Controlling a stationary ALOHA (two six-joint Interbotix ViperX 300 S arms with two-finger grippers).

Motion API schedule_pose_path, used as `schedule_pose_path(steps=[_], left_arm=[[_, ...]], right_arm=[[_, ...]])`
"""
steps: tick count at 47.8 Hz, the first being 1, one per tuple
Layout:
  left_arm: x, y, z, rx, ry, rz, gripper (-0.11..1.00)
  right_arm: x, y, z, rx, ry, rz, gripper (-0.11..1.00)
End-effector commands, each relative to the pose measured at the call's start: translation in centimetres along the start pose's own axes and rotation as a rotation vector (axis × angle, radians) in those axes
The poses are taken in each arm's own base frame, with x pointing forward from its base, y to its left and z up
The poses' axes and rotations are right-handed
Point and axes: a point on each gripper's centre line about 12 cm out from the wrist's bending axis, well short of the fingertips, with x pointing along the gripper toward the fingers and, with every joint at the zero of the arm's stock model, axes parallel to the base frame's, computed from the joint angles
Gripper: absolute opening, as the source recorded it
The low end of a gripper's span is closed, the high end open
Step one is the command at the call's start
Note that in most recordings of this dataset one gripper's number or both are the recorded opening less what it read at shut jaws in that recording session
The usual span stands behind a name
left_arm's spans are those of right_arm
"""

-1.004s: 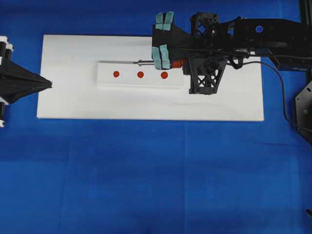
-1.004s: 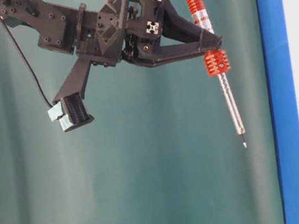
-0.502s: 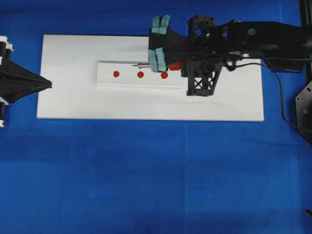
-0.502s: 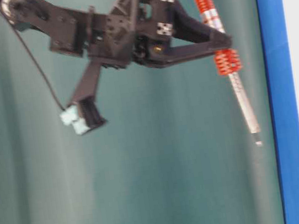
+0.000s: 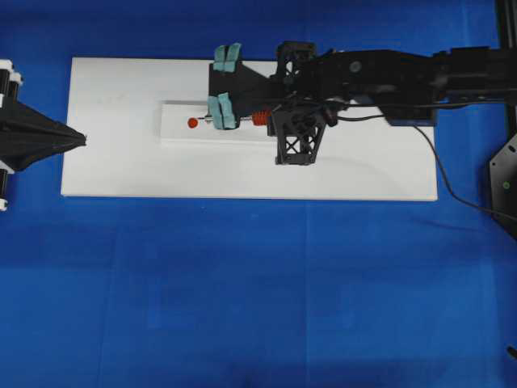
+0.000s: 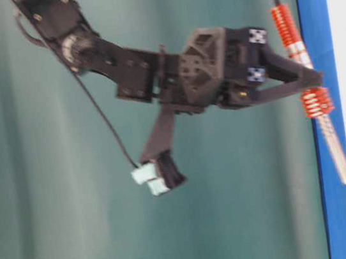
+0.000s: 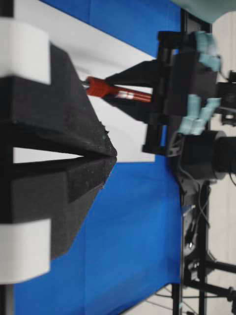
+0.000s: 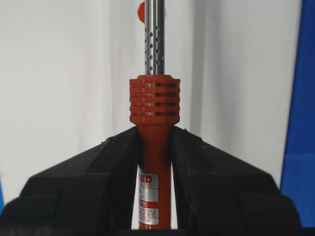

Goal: Touch the tip of the soldering iron to the mark.
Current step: 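Lower the iron tip onto the leftmost red dot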

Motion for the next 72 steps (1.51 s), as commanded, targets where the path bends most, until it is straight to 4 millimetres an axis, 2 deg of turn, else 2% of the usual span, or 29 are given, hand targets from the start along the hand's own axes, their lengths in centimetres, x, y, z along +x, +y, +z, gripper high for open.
schedule_pose_path(steps=[1, 9, 32, 72], left_arm=[[0.1, 0.0, 0.3, 0.0, -0.009, -0.002, 0.0], [0.1, -0.1, 0.3, 0.0, -0.002, -0.003, 0.0], [0.1, -0.1, 0.2, 0.001, 0.002, -0.003, 0.0], [0.1, 0.0, 0.2, 0.003, 0.002, -0.002, 0.0]], right_arm=[[-0.7, -0.2, 1.3, 0.003, -0.043, -0.001, 0.06], [0.3, -0.5, 1.3, 0.007, -0.025, -0.004, 0.06], [1.5, -0.4, 1.4, -0.001, 0.003, -0.004, 0.06], [1.5, -0.4, 1.3, -0.012, 0.006, -0.004, 0.06]])
